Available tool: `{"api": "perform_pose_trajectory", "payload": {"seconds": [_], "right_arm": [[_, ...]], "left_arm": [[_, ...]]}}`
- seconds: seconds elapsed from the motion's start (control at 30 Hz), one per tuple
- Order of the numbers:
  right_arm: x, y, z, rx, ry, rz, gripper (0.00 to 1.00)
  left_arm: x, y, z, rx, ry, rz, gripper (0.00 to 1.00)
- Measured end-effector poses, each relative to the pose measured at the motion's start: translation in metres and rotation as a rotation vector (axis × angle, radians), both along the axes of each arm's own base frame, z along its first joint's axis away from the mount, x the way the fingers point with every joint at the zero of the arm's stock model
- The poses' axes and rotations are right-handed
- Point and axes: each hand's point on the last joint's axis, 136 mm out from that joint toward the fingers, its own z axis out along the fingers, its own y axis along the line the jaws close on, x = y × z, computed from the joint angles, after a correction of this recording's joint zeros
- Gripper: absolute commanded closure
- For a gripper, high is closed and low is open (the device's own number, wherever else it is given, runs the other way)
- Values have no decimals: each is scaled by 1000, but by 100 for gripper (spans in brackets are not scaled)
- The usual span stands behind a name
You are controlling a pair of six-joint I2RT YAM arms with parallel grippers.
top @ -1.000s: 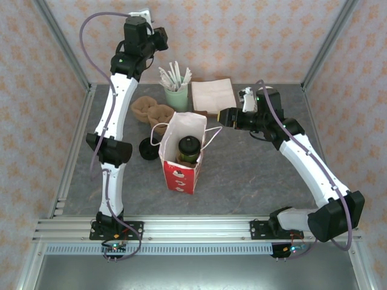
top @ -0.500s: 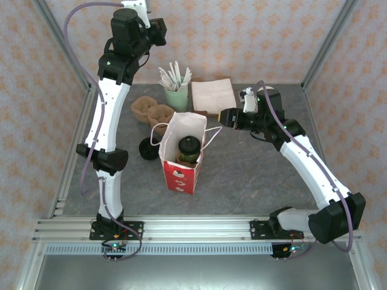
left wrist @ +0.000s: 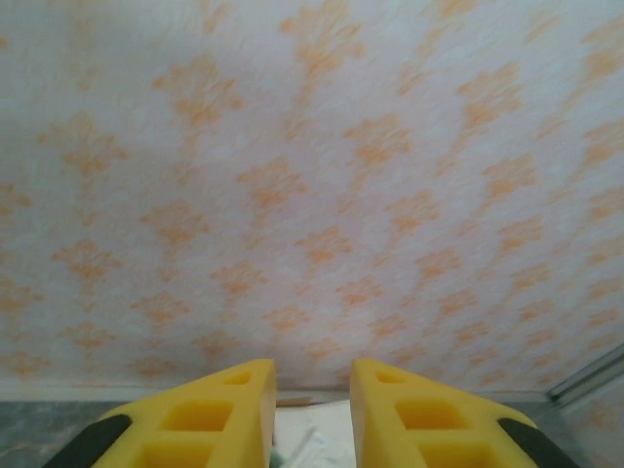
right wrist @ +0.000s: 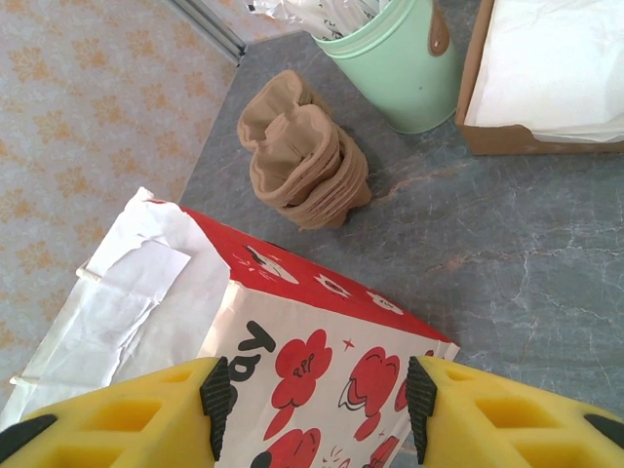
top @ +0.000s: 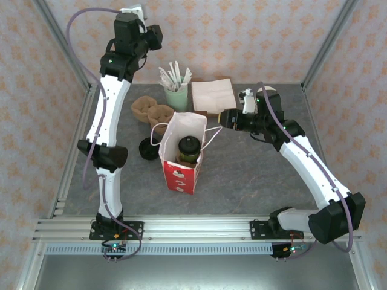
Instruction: Pack the takeout coffee
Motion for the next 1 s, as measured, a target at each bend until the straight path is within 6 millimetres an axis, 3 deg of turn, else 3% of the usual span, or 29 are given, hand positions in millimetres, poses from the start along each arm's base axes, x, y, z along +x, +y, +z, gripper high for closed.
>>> {"api": "perform_pose_trajectory", "payload": {"seconds": [0.17,0.3,0.53,0.63,0.73,0.83,0.9,1.0], "right_arm": [[0,0,-2,-2,5,-1,47],[-1,-1,-8,-9,15,-5,47],[4,-9,-17,-45,18,-51,44],[10,-17,-19,-81,0,-97,40],[15,-34,-27,-139,-24,-165,29],[21,-66,-42,-220,-44,-284,17],[24,-94,-53,-283,-63,-383,2],[27,-135,-71,-358,-72,-538,0]], "left_arm": [[37,13,-76,-4,144,56,61],[51,14,-119,-12,225,70,53],[47,19,-134,10,273,89,36],[29,29,-137,43,300,122,25],[-3,45,-136,82,306,171,13],[-48,70,-130,108,272,245,2],[-81,94,-127,123,236,322,0],[-123,129,-139,149,199,448,0]]}}
